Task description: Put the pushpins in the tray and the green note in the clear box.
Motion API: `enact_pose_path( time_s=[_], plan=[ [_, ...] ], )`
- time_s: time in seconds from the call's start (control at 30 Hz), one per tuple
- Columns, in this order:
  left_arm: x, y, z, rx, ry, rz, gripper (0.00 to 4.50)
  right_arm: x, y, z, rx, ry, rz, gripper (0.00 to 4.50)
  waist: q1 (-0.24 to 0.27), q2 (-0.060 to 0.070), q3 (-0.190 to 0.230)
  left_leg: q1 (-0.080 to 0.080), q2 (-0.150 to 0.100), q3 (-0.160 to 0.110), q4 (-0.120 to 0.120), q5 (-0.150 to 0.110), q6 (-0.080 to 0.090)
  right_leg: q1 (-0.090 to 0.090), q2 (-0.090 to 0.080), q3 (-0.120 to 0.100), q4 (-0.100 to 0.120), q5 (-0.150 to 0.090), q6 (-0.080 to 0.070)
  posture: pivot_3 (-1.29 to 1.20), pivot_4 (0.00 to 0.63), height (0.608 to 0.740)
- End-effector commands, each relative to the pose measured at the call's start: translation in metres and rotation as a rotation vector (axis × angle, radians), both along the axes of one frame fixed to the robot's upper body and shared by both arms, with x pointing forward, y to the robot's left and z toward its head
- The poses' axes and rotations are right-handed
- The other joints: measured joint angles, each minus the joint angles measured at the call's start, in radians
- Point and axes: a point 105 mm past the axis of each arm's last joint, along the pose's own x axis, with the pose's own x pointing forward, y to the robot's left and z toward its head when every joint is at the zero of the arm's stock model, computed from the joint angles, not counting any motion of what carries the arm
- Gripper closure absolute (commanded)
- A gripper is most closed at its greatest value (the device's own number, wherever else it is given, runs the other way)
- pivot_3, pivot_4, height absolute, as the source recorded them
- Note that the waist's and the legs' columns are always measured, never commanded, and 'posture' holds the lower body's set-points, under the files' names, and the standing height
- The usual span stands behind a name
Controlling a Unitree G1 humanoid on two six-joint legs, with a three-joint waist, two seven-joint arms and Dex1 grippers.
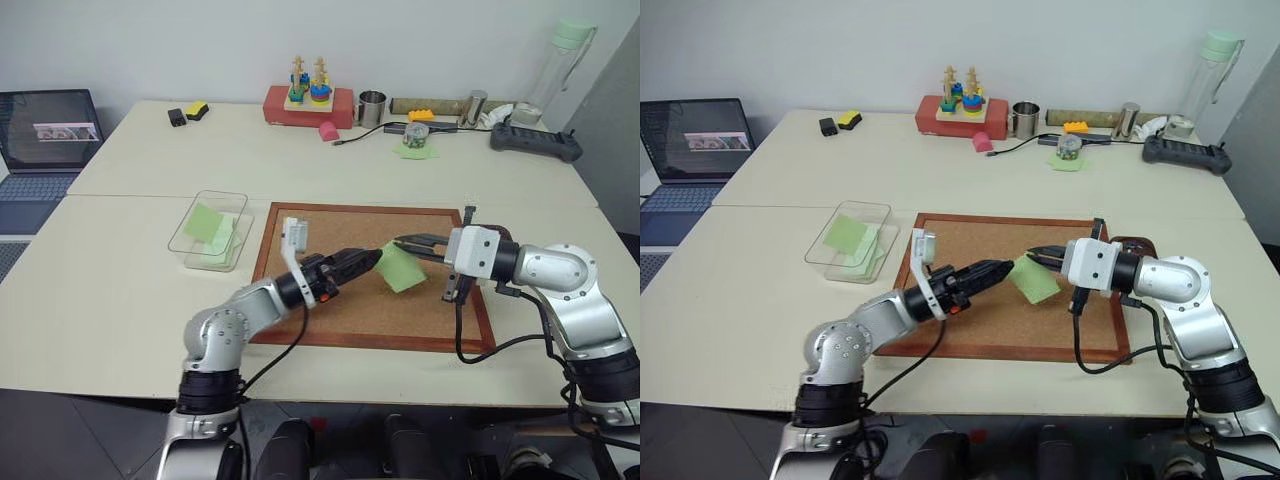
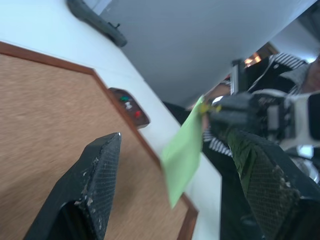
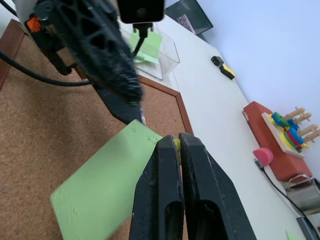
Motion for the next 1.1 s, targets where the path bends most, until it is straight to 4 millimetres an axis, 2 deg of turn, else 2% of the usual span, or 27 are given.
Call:
enact_pose_path(
  time_s=[0.03, 0.23, 0.4, 0.43, 0.5, 0.63, 1.0, 1.1],
  plan=[
    [-0.011, -0.003, 0.014, 0.038, -0.132, -0.071, 0.91, -0.004, 0.005, 0.019, 0.032, -0.065, 0.030, 4.50, 0.001, 0.000, 0.000, 0.000, 0.000, 0.000, 0.000, 0.000, 0.000, 0.000, -0.001, 0.000, 0.000, 0.000, 0.000, 0.00, 0.150, 0.740],
    [-0.012, -0.018, 0.018, 0.013, -0.172, -0.114, 0.91, -0.005, 0.010, 0.024, 0.047, -0.060, 0.046, 4.50, 0.003, 0.000, 0.000, -0.001, 0.000, 0.000, 0.000, 0.000, 0.000, 0.000, -0.001, 0.001, -0.001, 0.001, -0.002, 0.00, 0.150, 0.740],
    [-0.003, -0.029, 0.015, 0.006, -0.181, -0.095, 0.91, -0.005, 0.012, 0.028, 0.068, -0.047, 0.050, 4.50, 0.003, 0.000, 0.000, 0.000, 0.000, 0.000, 0.000, 0.000, 0.000, 0.000, -0.001, 0.000, 0.000, 0.001, -0.002, 0.00, 0.150, 0.740],
    [-0.001, -0.030, 0.015, 0.001, -0.177, -0.089, 1.25, -0.006, 0.012, 0.028, 0.071, -0.044, 0.049, 4.50, 0.003, 0.000, 0.000, 0.000, 0.000, 0.000, 0.000, 0.000, 0.000, 0.000, -0.001, 0.000, 0.000, 0.001, -0.002, 0.00, 0.150, 0.740],
    [0.002, -0.029, 0.014, -0.004, -0.171, -0.086, 1.52, -0.005, 0.012, 0.029, 0.080, -0.038, 0.046, 4.50, 0.002, 0.000, 0.000, 0.000, 0.000, 0.000, 0.000, 0.000, 0.000, 0.000, -0.001, 0.000, 0.000, 0.001, -0.002, 0.00, 0.150, 0.740],
    [0.003, -0.029, 0.015, -0.010, -0.175, -0.096, 2.40, -0.005, 0.012, 0.029, 0.093, -0.028, 0.037, 4.50, 0.001, 0.000, 0.000, 0.000, 0.000, 0.000, 0.000, 0.000, 0.000, 0.000, -0.001, 0.000, 0.000, 0.001, -0.002, 0.00, 0.150, 0.740],
    [0.001, -0.031, 0.015, -0.024, -0.172, -0.106, 4.34, -0.005, 0.010, 0.023, 0.104, -0.014, 0.030, 4.50, 0.001, 0.000, 0.000, 0.000, 0.000, 0.000, 0.000, 0.000, 0.000, 0.000, -0.001, 0.000, 0.000, 0.001, -0.002, 0.00, 0.150, 0.740],
    [0.002, -0.031, 0.013, -0.024, -0.168, -0.099, 4.46, -0.005, 0.009, 0.021, 0.109, -0.009, 0.026, 4.50, 0.001, 0.000, 0.000, 0.000, 0.000, 0.000, 0.000, 0.000, 0.000, 0.000, -0.001, 0.000, 0.000, 0.001, -0.002, 0.00, 0.150, 0.740]
  ],
)
